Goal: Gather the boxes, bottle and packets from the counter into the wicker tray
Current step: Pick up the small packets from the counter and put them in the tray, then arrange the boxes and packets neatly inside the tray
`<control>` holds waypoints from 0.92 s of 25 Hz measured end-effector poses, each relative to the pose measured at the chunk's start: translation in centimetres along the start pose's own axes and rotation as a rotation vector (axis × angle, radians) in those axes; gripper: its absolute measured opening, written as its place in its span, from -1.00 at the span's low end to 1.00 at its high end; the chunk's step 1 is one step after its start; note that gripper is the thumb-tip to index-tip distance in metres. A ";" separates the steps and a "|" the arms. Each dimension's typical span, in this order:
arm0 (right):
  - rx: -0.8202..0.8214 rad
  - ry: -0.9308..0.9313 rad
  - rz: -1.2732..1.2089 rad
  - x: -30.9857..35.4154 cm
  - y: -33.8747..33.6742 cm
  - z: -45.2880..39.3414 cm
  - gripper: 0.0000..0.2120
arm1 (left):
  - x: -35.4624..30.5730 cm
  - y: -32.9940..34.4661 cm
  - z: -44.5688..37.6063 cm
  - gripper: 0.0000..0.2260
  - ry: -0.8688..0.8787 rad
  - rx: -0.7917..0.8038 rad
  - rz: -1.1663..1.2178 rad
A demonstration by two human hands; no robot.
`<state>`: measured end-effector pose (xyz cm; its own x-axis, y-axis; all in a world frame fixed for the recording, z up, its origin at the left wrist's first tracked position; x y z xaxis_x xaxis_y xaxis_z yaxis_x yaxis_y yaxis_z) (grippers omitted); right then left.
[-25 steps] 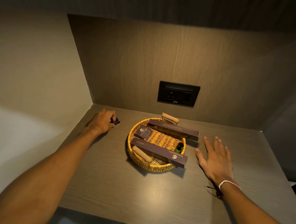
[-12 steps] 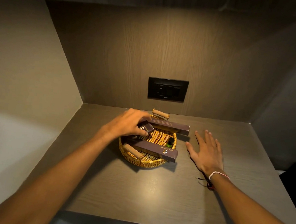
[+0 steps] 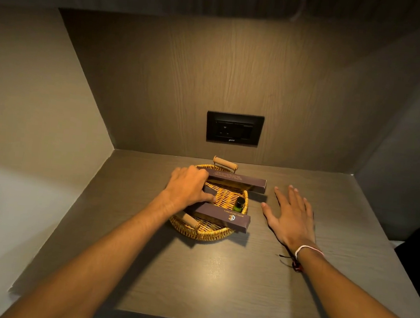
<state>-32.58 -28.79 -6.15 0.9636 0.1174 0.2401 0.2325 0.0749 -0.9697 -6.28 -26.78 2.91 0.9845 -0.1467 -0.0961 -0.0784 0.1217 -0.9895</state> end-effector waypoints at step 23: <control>0.037 0.006 0.014 0.2 -0.2 0.3 -0.26 | -2.5 -4.9 5.3 -0.59 0.092 -0.097 0.393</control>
<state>-32.48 -28.44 -5.91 0.9674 0.1129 0.2265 0.2144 0.1100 -0.9705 -7.56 -21.76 8.63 0.8589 -0.1951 -0.4735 -0.4643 0.0936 -0.8807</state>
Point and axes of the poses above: each hand's wrist, its own z-axis away from the middle knuckle, its own y-axis out of the palm, x = y × z, the point moved 9 cm from there along -z, towards the middle knuckle, and after that the axes turned 7 degrees about x, right-handed, at the moved point
